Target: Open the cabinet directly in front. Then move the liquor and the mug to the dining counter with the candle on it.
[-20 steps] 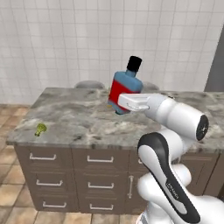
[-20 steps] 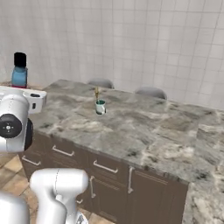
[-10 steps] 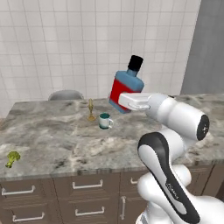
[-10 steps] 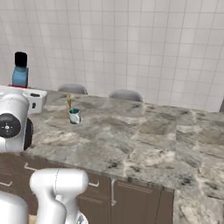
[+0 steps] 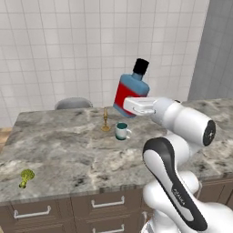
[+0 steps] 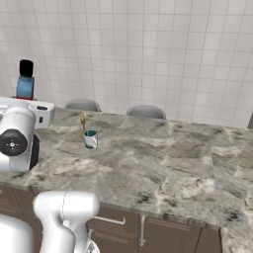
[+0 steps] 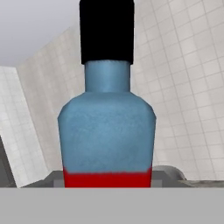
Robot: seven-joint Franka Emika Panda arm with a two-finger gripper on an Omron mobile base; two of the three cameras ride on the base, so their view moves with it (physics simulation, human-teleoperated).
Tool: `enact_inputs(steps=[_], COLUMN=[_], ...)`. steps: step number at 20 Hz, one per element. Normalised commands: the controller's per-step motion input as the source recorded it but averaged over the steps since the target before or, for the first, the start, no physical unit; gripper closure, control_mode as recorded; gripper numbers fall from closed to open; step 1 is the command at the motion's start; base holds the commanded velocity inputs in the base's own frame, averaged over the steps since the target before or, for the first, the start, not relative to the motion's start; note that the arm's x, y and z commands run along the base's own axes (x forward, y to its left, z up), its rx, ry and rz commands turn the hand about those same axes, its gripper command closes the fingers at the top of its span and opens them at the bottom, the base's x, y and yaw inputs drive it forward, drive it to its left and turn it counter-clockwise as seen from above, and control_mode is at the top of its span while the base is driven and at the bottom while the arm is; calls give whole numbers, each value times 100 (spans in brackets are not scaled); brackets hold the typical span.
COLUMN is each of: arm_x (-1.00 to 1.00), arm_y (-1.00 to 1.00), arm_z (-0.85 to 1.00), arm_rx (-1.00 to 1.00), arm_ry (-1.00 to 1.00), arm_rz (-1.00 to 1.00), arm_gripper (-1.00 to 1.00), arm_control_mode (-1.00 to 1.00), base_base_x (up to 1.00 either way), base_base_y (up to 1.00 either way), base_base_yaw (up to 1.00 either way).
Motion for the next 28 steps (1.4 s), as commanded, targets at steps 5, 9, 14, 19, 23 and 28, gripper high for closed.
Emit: enact_inputs(steps=[5, 9, 14, 19, 23, 28], arm_x=[0, 0, 20, 60, 40, 29], arm_y=[0, 0, -1, 0, 7, 45], arm_z=[0, 0, 0, -1, -9, -51], arm_rx=[0, 0, 0, 0, -3, -14], arm_ry=[0, 0, 0, 2, 10, 22], arm_rz=[0, 0, 0, 0, -21, -44], arm_gripper=[100, 100, 100, 100, 100, 100], arm_control_mode=[100, 100, -100, -100, -100, -100], base_base_x=[3, 27, 9, 0, 0, 0], base_base_y=[0, 0, 0, 0, 0, 0], base_base_yaw=[0, 0, 0, 0, 0, 0])
